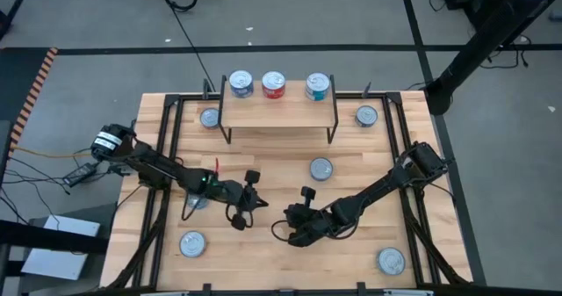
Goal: Stack canned seafood by type on shelf
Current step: Put the yellow blue tuna can on the shelf aligned with the other yellow blue tuna cans
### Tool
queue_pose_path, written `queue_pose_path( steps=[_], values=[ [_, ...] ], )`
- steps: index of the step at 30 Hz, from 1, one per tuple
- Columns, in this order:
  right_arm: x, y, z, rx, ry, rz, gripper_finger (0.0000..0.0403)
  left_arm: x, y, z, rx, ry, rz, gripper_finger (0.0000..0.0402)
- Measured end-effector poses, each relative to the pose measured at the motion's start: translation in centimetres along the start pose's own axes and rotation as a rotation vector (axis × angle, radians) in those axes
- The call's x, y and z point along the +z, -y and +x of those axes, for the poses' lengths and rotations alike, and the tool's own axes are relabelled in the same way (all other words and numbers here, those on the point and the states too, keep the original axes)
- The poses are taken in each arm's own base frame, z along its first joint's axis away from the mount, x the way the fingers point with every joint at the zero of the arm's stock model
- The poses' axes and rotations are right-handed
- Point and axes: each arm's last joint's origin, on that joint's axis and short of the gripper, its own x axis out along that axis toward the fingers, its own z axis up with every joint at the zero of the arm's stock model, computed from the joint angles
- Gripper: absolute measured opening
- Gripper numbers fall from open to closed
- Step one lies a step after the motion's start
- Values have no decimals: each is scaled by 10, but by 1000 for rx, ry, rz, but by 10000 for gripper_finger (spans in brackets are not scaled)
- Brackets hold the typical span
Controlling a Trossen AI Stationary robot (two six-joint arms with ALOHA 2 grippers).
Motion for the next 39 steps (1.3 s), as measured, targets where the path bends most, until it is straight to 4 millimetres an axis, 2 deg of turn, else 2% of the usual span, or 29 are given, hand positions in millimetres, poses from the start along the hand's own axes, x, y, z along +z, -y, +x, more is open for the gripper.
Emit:
queue_pose_path(
  steps=[6,13,18,26,36,39],
  values=[
    [5,-1,-29,-39,32,-46,7,16,9,-1,-21,23,51,6],
    [13,3,-70,-29,44,-17,13,16,14,-2,-39,5,67,6],
    [13,5,-88,-14,31,10,15,14,15,-2,-43,-8,64,6],
    [9,2,-91,-6,20,38,14,12,25,-5,-77,-46,91,6],
    [-1,2,-80,-13,9,21,14,38,49,-34,-176,-222,92,6],
    [-5,6,-74,-15,7,22,17,38,59,-42,-204,-297,95,6]
  ],
)
